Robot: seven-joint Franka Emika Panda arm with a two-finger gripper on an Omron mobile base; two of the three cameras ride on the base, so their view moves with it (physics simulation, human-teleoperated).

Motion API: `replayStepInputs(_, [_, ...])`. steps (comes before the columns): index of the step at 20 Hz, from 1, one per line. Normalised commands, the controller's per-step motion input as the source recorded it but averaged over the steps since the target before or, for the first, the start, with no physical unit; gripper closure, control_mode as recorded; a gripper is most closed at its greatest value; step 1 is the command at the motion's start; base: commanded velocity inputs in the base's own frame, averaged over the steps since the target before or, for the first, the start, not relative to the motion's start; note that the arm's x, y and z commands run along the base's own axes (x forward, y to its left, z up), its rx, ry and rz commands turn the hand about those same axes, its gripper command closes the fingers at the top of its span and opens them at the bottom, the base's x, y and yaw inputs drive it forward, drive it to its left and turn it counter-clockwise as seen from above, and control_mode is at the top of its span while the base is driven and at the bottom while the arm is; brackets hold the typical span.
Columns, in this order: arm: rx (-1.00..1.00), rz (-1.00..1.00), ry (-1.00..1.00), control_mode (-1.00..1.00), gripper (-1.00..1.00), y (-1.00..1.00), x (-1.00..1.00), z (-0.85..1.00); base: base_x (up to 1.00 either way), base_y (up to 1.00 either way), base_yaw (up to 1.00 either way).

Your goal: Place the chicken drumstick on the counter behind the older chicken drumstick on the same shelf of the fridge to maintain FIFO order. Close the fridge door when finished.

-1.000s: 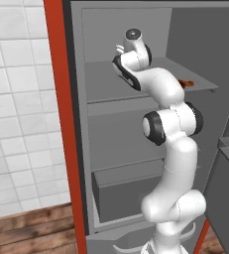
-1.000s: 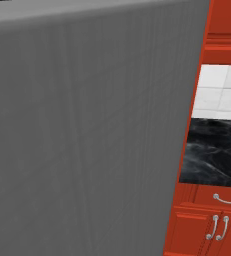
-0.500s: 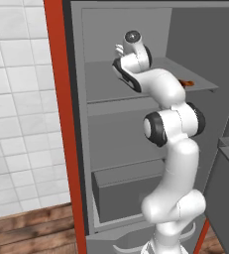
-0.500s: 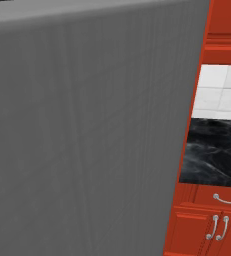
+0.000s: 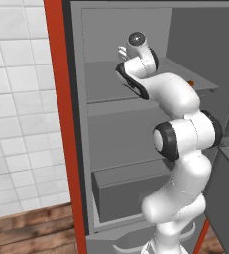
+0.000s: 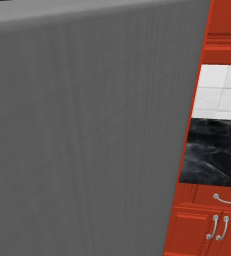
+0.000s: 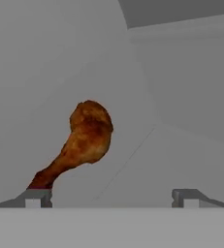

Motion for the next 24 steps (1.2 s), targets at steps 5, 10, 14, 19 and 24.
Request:
replayStepInputs(5, [0.04, -0.02, -0.04, -1.0, -1.0, 0.0, -1.0, 0.03, 0.0, 0.0, 0.0])
replayStepInputs(10, [0.06, -0.03, 0.0, -1.0, -1.0, 0.0, -1.0, 0.0, 0.0, 0.0, 0.0])
replayStepInputs(14, [0.08, -0.06, 0.0, -1.0, -1.0, 0.0, -1.0, 0.07, 0.0, 0.0, 0.0])
replayStepInputs(19, [0.06, -0.11, 0.01, -1.0, -1.0, 0.0, -1.0, 0.15, 0.0, 0.0, 0.0])
replayStepInputs(24, [0.05, -0.11, 0.01, -1.0, -1.0, 0.0, -1.0, 0.13, 0.0, 0.0, 0.0])
